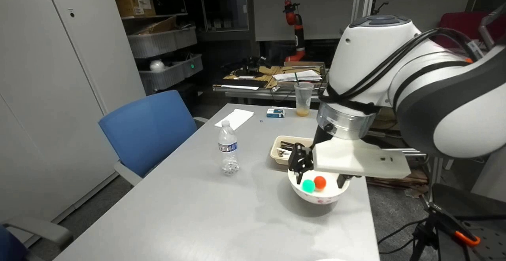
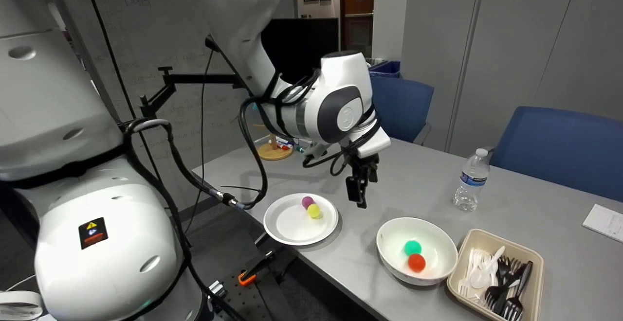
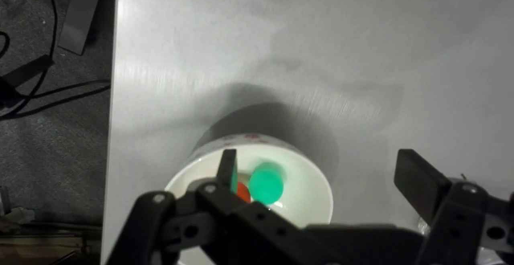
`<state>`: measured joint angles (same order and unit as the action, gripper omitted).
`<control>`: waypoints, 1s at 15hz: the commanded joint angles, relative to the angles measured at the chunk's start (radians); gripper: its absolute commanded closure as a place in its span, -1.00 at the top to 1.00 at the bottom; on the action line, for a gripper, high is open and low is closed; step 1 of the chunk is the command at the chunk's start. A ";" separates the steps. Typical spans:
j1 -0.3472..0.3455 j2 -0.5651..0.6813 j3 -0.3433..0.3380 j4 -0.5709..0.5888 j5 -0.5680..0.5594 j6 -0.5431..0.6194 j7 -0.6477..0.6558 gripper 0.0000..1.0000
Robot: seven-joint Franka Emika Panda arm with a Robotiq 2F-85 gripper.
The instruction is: Move the red, green and yellow objects from the white plate onto the white bowl respectively
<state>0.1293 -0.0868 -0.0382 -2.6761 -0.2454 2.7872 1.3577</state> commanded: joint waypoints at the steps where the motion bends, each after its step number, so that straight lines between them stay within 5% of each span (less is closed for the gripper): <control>1: 0.028 -0.120 0.077 -0.084 0.217 -0.028 -0.229 1.00; 7: 0.073 -0.167 0.139 -0.068 0.442 -0.075 -0.492 1.00; 15: 0.064 -0.054 0.223 -0.072 0.477 -0.013 -0.494 1.00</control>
<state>0.1918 -0.1838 0.1600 -2.7484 0.1933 2.7491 0.8848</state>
